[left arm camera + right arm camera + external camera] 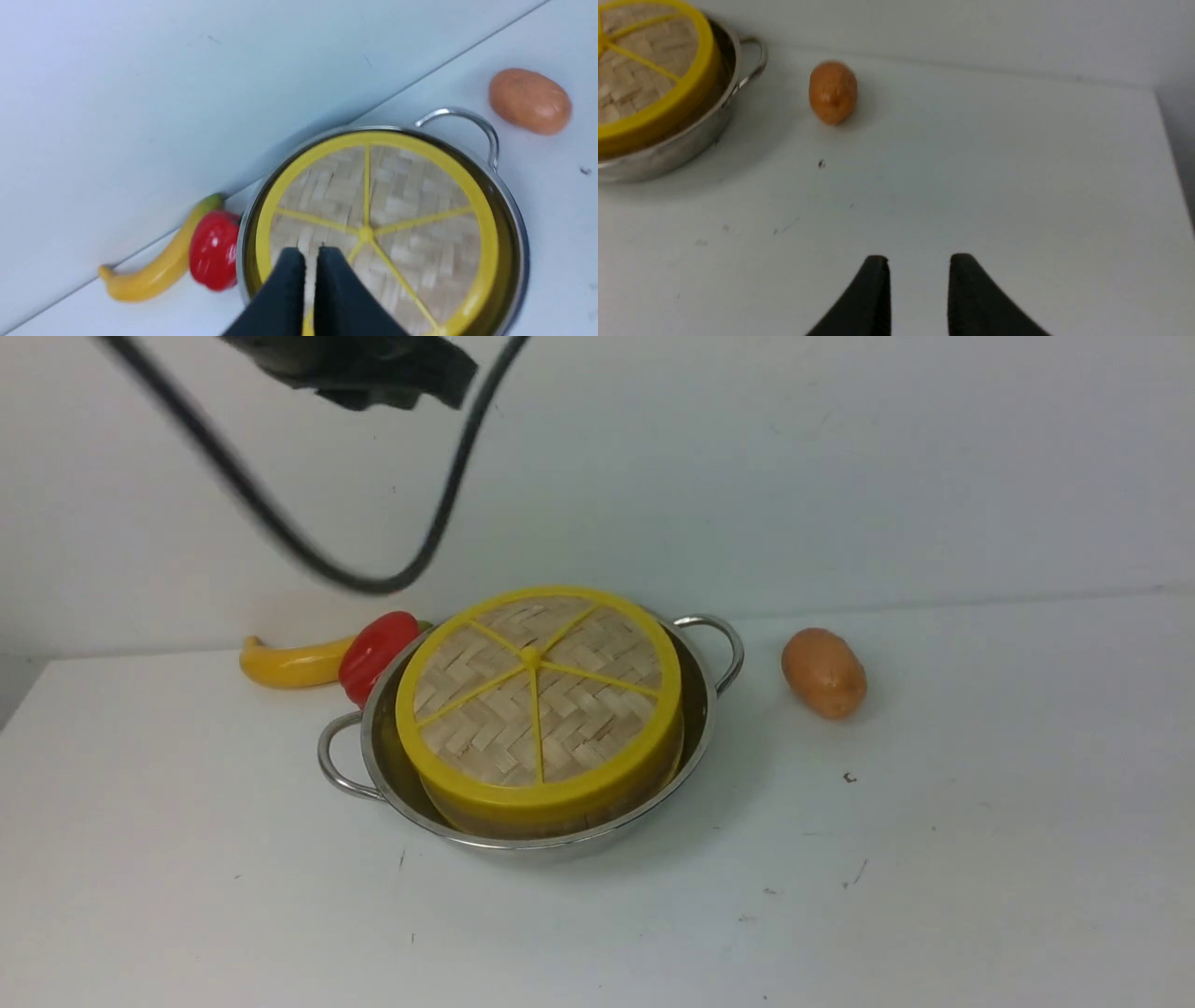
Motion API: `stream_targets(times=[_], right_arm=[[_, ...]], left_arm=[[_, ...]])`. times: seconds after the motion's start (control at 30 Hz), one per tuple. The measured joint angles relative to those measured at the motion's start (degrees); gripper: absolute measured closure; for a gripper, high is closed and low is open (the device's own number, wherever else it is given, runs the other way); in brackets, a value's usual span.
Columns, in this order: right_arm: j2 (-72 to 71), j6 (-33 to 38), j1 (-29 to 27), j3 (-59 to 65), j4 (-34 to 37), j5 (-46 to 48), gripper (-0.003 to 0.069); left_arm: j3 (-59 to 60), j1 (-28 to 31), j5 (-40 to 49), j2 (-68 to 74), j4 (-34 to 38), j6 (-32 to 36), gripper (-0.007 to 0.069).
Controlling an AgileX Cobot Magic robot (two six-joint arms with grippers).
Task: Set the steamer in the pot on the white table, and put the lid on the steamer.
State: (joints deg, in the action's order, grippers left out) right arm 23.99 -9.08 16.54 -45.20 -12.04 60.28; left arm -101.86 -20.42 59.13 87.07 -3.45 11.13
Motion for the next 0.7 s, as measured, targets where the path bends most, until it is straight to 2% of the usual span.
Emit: stream_targets(times=[0.03,0.07,0.1,0.13,0.17,0.2,0.33,0.5,0.7], right_arm=[[-1.3,0.0,0.0,1.4,-1.0,-1.6,0.0543],[-3.8,-0.2,0.0,4.3,-2.6,-3.9,0.0606],[-3.7,-0.2,0.0,4.3,-2.7,-4.2,0.0613],[-6.5,-0.7,0.0,8.2,-3.6,-6.0,0.0651],[-7.2,-0.8,0.0,9.3,-3.8,-6.2,0.0654],[-9.7,-1.4,0.0,13.6,-3.9,-7.3,0.0664],[-14.0,-1.5,0.0,18.7,-1.7,-11.8,0.0666],[-15.0,-1.7,0.0,18.8,-0.6,-23.1,0.0664],[-15.0,-1.7,0.0,18.8,0.3,-26.7,0.0649]], left_arm=[[2.7,0.0,-1.1,-2.5,0.1,0.3,0.0629],[9.8,0.0,-4.3,-8.5,0.7,0.4,0.0641],[12.0,0.0,-4.8,-10.3,0.8,0.5,0.0643],[21.4,0.0,-9.6,-17.1,1.8,0.8,0.0646],[21.4,0.0,-9.6,-17.1,1.9,0.8,0.0646],[31.1,0.0,-15.0,-23.8,3.1,0.8,0.0646],[52.8,0.0,-23.8,-38.6,6.0,0.6,0.0646],[66.3,0.0,-31.8,-53.2,9.0,0.4,0.0645],[69.2,0.0,-33.3,-62.4,11.1,0.3,0.0634]])
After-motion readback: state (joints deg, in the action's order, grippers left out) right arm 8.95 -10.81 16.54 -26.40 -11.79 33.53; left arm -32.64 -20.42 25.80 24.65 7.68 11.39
